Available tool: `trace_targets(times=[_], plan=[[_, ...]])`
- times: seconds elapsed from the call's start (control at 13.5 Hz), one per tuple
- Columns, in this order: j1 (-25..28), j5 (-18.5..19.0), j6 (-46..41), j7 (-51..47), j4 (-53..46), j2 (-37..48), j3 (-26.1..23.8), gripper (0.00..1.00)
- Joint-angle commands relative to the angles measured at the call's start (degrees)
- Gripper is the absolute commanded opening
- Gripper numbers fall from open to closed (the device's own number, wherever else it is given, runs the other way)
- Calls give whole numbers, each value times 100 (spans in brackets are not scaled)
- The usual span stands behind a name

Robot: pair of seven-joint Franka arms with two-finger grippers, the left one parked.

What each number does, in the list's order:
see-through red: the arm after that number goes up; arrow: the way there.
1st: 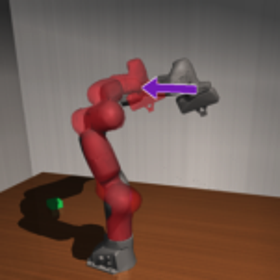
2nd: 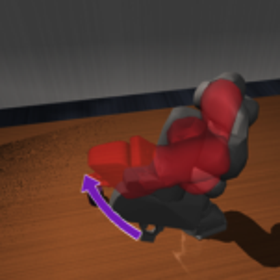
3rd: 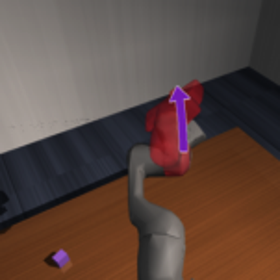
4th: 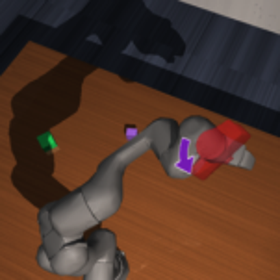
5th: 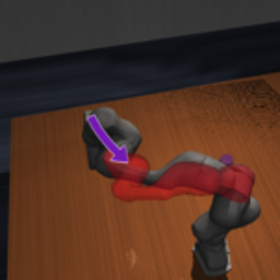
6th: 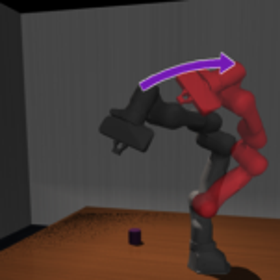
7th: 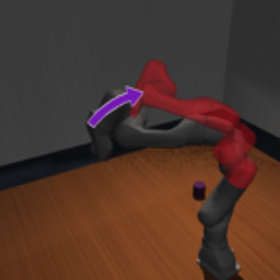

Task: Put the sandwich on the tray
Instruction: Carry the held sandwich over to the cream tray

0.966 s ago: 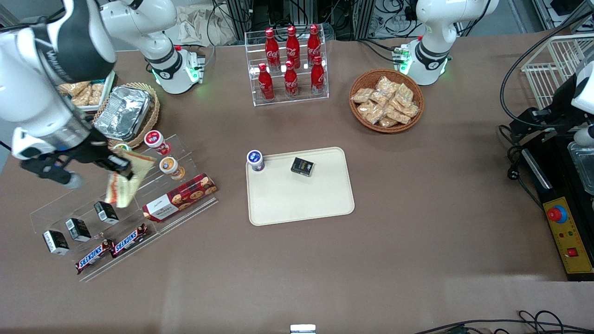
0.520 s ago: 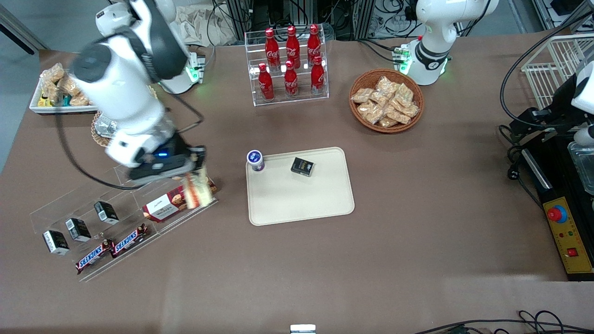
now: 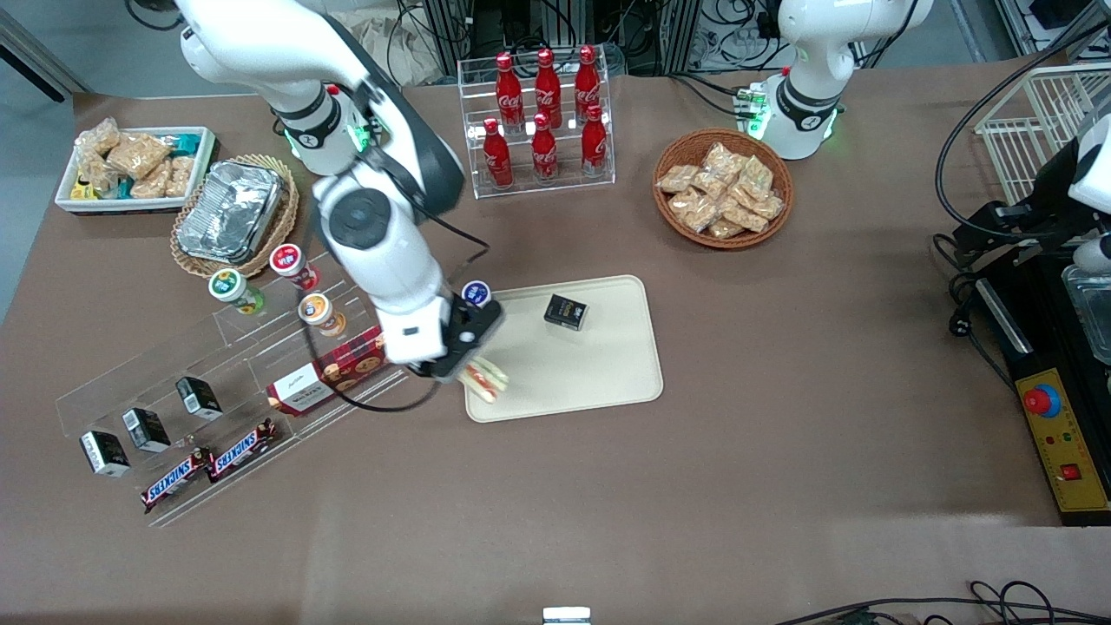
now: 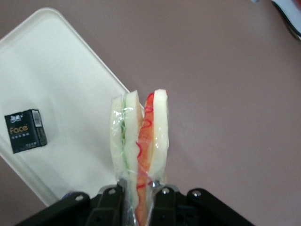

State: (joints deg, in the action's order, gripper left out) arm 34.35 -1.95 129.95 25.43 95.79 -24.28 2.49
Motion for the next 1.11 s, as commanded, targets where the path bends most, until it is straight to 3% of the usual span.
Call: trace_targets(times=[0.0,0.37,1.04], plan=[[230,-34,441,803,-674,-883,59,6],[713,1,1129,1271,-710,-1553,67,7],[889,2,1648,1192,-710,-1949,76,16]])
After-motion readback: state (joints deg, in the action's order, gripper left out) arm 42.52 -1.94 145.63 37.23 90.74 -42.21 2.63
